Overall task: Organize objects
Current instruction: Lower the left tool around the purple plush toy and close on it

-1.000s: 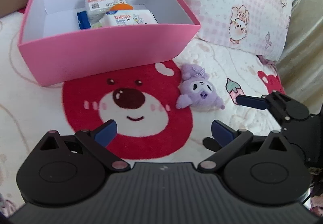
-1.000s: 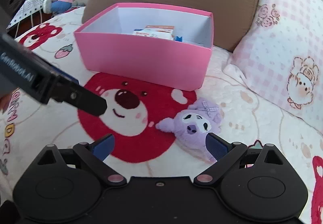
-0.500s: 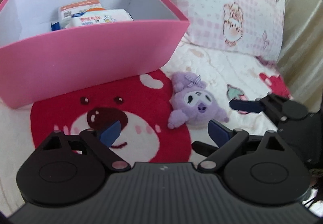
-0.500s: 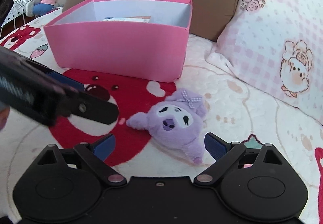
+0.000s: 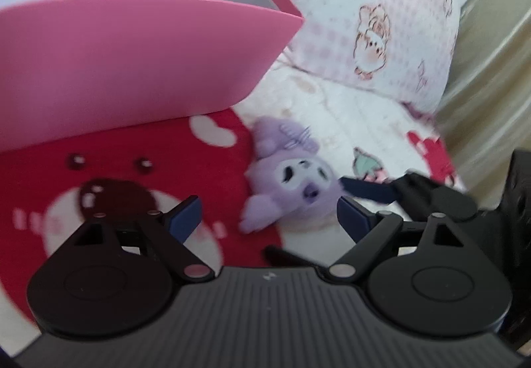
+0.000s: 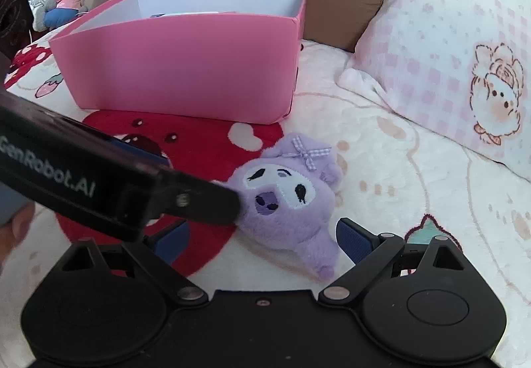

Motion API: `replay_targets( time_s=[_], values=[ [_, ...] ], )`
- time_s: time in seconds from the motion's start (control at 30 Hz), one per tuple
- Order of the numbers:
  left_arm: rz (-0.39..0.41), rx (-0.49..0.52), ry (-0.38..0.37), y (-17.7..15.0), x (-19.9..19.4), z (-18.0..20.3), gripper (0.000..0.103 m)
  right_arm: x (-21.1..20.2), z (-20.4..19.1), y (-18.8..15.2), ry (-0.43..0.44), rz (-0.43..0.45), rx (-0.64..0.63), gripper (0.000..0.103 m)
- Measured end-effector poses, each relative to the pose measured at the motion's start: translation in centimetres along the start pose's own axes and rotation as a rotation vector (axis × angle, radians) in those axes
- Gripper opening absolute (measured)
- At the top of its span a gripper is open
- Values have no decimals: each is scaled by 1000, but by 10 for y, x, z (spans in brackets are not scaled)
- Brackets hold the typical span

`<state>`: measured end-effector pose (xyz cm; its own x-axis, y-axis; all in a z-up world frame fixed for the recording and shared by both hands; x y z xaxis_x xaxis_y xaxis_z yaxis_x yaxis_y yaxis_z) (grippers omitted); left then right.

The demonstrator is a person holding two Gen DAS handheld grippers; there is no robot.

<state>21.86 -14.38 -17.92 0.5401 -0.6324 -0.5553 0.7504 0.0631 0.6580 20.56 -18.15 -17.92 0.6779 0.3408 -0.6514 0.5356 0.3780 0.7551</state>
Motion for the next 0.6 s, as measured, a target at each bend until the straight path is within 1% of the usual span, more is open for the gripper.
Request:
replay_targets(
  time_s=[0.03, 0.1, 0.17, 0.2, 0.27, 0.33, 0.4, 0.57, 0.6],
  values=[
    [5, -13, -2, 0, 4, 1, 87, 2, 1, 0, 4, 6, 9, 97],
    [20, -21, 5, 3, 8, 2, 81, 6, 3, -1, 5, 14, 42, 96],
    [33, -38, 13, 4, 11, 1, 66, 9, 5, -5, 8, 25, 82, 94],
    [33, -50, 11, 4, 12, 1, 63, 10, 6, -7, 5, 33, 101, 94],
    [26, -56, 13, 3, 15, 1, 49, 11, 8, -10, -7, 39, 133, 90],
    [18, -48, 20, 1, 17, 0, 46, 11, 11, -10, -13, 46, 159, 88],
    [23, -43, 3, -1, 17, 2, 40, 11, 12, -9, -6, 50, 179, 86],
    [19, -33, 1, -5, 14, 7, 35, 9, 14, -8, -9, 49, 174, 72],
    [17, -29, 3, -6, 13, 8, 35, 8, 14, -9, -12, 52, 178, 72]
  ],
)
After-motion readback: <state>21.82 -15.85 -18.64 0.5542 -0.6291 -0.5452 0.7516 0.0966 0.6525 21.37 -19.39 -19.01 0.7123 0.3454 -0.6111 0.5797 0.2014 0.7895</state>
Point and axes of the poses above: each gripper's, at about its wrist camera, not at the fingertips, and x roughly the way its jaws point, z to its right, y to its top, the point moved 8 cm from there along x, roughly the way its jaws point, and after that the axes turned 6 degrees about z, right-handed, at the moved point
